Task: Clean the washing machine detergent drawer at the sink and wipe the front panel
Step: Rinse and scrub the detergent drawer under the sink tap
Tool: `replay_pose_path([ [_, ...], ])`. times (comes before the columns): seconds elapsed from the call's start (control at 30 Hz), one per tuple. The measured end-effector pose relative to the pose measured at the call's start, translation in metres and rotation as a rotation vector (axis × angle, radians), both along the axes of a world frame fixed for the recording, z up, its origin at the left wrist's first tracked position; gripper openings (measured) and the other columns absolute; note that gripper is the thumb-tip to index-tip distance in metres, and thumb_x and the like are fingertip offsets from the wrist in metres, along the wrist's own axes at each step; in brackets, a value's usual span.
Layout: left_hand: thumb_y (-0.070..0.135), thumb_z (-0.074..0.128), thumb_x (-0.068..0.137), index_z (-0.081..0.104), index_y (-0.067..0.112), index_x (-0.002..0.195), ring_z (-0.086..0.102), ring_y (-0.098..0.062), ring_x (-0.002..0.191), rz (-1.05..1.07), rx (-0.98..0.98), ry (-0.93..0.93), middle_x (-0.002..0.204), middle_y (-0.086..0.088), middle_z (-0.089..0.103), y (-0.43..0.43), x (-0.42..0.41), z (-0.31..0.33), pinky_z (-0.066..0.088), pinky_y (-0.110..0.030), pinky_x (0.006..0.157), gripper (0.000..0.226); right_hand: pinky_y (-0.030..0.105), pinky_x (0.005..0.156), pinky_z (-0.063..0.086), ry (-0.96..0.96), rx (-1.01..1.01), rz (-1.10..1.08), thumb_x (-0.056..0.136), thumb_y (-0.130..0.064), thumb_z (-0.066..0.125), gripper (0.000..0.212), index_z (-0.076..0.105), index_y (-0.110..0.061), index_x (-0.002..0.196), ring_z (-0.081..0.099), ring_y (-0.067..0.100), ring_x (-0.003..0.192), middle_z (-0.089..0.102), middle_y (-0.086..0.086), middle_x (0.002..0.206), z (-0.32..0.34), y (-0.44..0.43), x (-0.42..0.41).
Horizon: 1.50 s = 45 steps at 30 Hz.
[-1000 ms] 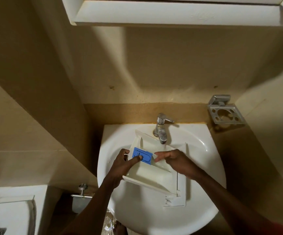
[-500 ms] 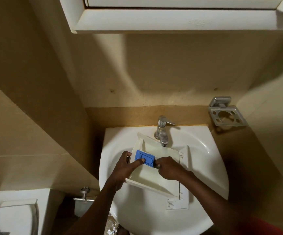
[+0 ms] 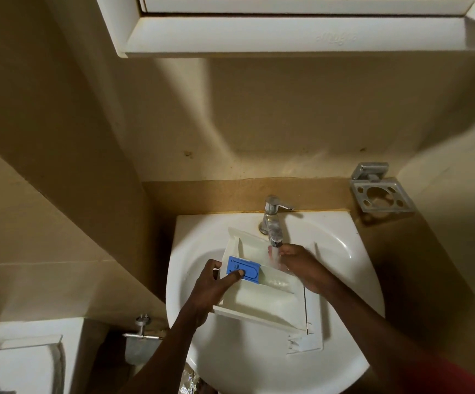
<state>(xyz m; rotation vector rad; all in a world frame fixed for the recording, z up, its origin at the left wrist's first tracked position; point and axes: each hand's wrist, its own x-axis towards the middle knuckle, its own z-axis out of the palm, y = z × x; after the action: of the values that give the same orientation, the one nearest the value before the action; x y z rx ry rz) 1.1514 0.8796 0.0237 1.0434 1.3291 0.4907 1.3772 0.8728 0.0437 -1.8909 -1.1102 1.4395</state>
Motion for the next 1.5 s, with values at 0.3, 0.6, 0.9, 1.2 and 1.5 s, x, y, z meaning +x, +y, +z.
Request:
replay_pose_path([
  [0.3,0.046,0.075,0.079,0.052,0.017,0.112,0.072,-0.023,0.093,0.001,-0.019,-0.013,0.107,-0.007,0.071,0.001,-0.004,-0.005,0.060,-0.043,0.082,0.049,0.004,0.082,0.041,-0.300,0.313,0.437,0.087,0.003,0.045,0.050,0.072,-0.035,0.107,0.055,-0.003,0.116,0.052,-0.023,0.133,0.000,-0.036,-0.003],
  [0.6,0.033,0.069,0.087,0.054,0.025,0.124,0.070,-0.020,0.098,-0.029,-0.025,-0.088,0.109,-0.002,0.072,0.001,-0.004,0.002,0.057,-0.038,0.088,0.041,0.030,0.070,0.042,-0.631,0.084,0.481,0.084,-0.024,0.060,0.023,0.039,-0.026,0.093,0.051,0.020,0.079,0.050,-0.009,0.081,-0.004,-0.022,-0.008],
  [0.9,0.036,0.071,0.085,0.057,0.026,0.121,0.069,-0.022,0.100,-0.022,-0.035,-0.149,0.108,-0.003,0.074,-0.005,-0.014,0.003,0.056,-0.039,0.090,0.039,0.021,0.065,0.047,-0.539,0.256,-0.086,0.082,-0.008,0.060,0.016,0.067,-0.022,0.079,0.066,0.014,0.077,0.070,-0.007,0.080,0.045,0.014,0.036],
  [1.2,0.037,0.068,0.087,0.053,0.027,0.125,0.069,-0.019,0.099,-0.007,-0.045,-0.141,0.111,-0.002,0.071,-0.009,-0.008,0.011,0.056,-0.031,0.076,0.042,0.027,0.087,0.044,-0.625,0.378,0.002,0.088,-0.015,0.055,0.034,0.063,-0.016,0.122,0.058,0.025,0.111,0.065,0.006,0.120,0.052,0.052,0.019],
  [1.5,0.032,0.067,0.088,0.056,0.026,0.122,0.071,-0.018,0.095,0.026,-0.031,-0.156,0.108,-0.003,0.073,-0.013,-0.010,0.011,0.055,-0.029,0.074,0.036,0.013,0.071,0.043,-0.376,0.317,0.021,0.083,-0.015,0.063,0.025,0.067,-0.024,0.106,0.064,0.010,0.093,0.072,-0.006,0.099,0.062,0.035,0.006],
])
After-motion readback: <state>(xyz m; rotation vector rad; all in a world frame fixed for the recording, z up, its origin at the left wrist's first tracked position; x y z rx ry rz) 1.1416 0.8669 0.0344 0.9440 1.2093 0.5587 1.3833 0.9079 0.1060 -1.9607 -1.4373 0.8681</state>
